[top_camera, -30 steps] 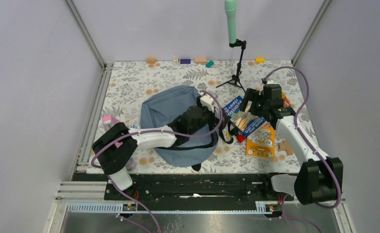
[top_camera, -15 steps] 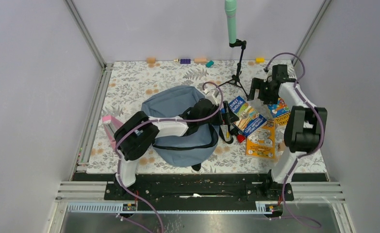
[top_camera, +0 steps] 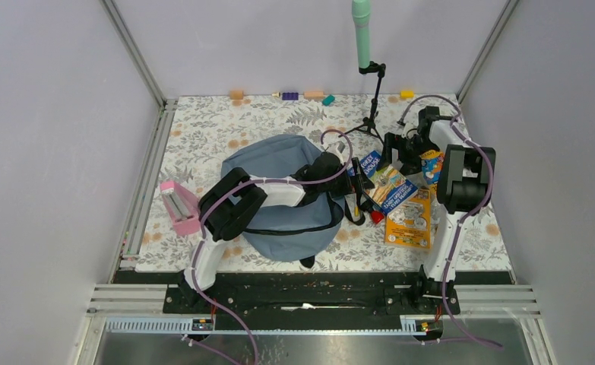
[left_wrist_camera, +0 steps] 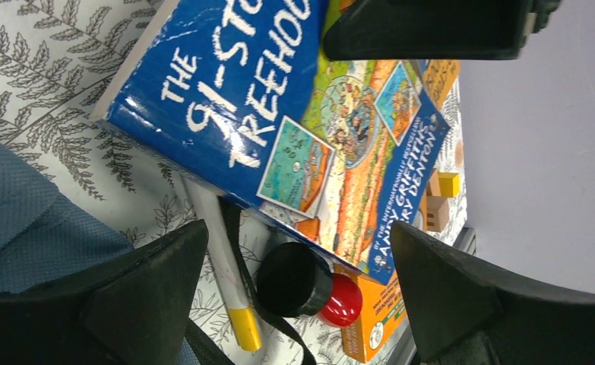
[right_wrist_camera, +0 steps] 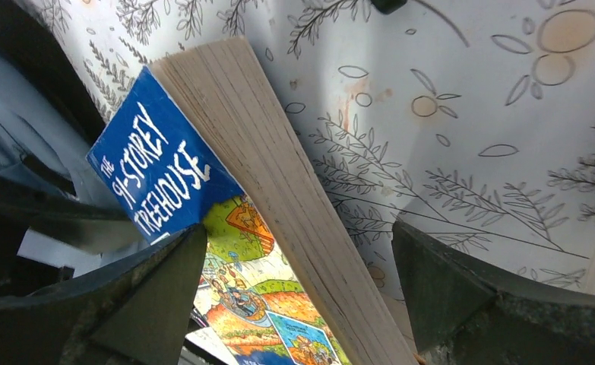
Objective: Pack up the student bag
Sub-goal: Pick up the book from the center of the board.
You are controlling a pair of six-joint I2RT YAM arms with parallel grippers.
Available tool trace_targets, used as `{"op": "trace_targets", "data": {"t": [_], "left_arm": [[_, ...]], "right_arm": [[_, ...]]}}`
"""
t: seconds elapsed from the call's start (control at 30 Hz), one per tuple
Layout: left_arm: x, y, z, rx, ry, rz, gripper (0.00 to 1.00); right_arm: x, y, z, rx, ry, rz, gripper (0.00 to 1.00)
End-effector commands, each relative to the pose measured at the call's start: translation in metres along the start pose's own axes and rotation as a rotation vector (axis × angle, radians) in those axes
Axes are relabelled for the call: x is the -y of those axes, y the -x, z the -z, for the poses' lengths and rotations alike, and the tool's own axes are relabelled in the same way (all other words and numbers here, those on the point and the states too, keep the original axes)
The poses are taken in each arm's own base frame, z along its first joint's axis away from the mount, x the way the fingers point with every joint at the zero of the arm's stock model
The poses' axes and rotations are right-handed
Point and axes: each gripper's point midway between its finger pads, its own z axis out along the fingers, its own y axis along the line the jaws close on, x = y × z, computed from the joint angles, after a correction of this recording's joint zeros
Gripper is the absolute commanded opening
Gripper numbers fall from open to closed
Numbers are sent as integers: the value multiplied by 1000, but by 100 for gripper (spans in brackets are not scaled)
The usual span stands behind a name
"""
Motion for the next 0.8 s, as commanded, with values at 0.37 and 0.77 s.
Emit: {"op": "trace_targets", "data": {"t": [0.37, 0.77], "left_arm": [[-3, 5, -19, -35, -12, -40, 82], [11, 16, -15, -10, -54, -93, 76]], "right_arm": [[-50, -9, 16, -102, 272, 79, 53], [-94, -13, 36, -51, 518, 82, 29]]}}
